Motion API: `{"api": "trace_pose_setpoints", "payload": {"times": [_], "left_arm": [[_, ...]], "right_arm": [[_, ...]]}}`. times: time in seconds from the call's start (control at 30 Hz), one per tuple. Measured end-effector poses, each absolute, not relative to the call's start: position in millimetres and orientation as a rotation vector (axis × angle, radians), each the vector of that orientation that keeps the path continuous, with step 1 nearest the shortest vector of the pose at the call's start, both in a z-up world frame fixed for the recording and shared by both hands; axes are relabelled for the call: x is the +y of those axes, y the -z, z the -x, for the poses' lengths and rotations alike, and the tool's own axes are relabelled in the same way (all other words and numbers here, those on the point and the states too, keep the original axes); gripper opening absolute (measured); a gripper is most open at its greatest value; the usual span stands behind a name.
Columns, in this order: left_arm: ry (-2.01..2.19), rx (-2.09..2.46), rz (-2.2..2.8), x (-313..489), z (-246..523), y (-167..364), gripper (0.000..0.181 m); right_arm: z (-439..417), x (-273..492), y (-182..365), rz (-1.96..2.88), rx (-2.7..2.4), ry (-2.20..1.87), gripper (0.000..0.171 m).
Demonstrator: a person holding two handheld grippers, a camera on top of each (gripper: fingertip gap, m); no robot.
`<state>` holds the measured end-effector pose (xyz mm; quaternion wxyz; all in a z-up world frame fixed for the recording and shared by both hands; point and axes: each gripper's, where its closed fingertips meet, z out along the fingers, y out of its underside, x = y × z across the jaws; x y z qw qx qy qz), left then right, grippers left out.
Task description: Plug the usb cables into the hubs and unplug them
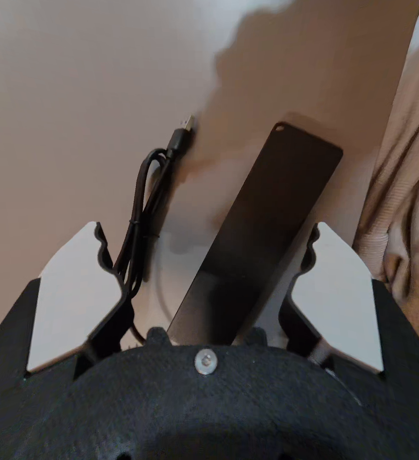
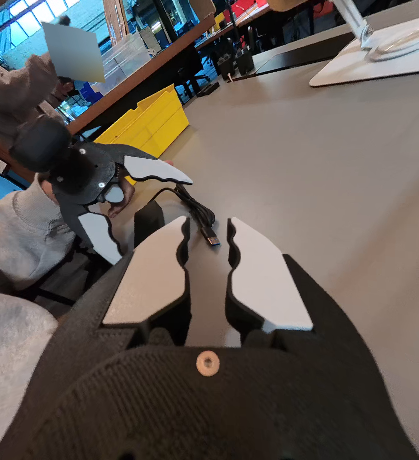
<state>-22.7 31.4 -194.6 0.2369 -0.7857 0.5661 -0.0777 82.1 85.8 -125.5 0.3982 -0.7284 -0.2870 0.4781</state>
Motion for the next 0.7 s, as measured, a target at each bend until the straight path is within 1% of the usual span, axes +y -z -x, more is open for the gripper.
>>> {"api": "trace_pose_setpoints", "payload": {"times": [0.03,0.17,0.3,0.33,0.4,0.43,0.47,0.5,0.63,0.7], "left_arm": [[0.221,1.571,2.175,32.0,25.8,195.8,0.149],[0.428,1.626,2.322,24.2,34.4,207.8,0.149],[0.389,1.662,2.358,27.0,42.4,213.6,0.150],[0.364,1.673,2.358,26.4,43.8,214.1,0.147],[0.325,1.710,2.355,23.3,46.1,212.5,0.135],[0.325,1.738,2.343,20.2,45.9,209.4,0.120],[0.334,1.776,2.321,16.4,44.8,206.0,0.098],[0.323,1.806,2.300,14.2,44.4,204.7,0.087],[0.289,1.847,2.273,11.0,43.2,203.4,0.074],[0.259,1.858,2.221,13.5,40.7,202.3,0.072]], "right_arm": [[-80.6,85.0,126.7,1.850,-0.725,-1.229,0.028],[-77.2,83.3,130.0,1.866,-0.719,-1.273,0.027],[-78.7,83.9,129.6,1.869,-0.697,-1.294,0.026],[-79.4,84.7,129.6,1.869,-0.694,-1.293,0.026],[-80.6,86.2,130.4,1.872,-0.689,-1.290,0.026],[-81.0,86.8,130.8,1.874,-0.686,-1.292,0.026],[-81.2,87.2,131.2,1.876,-0.682,-1.297,0.025],[-81.2,87.3,131.5,1.878,-0.678,-1.303,0.025],[-81.1,86.4,131.4,1.877,-0.679,-1.313,0.024],[-81.3,85.8,130.6,1.873,-0.685,-1.310,0.024]]}}
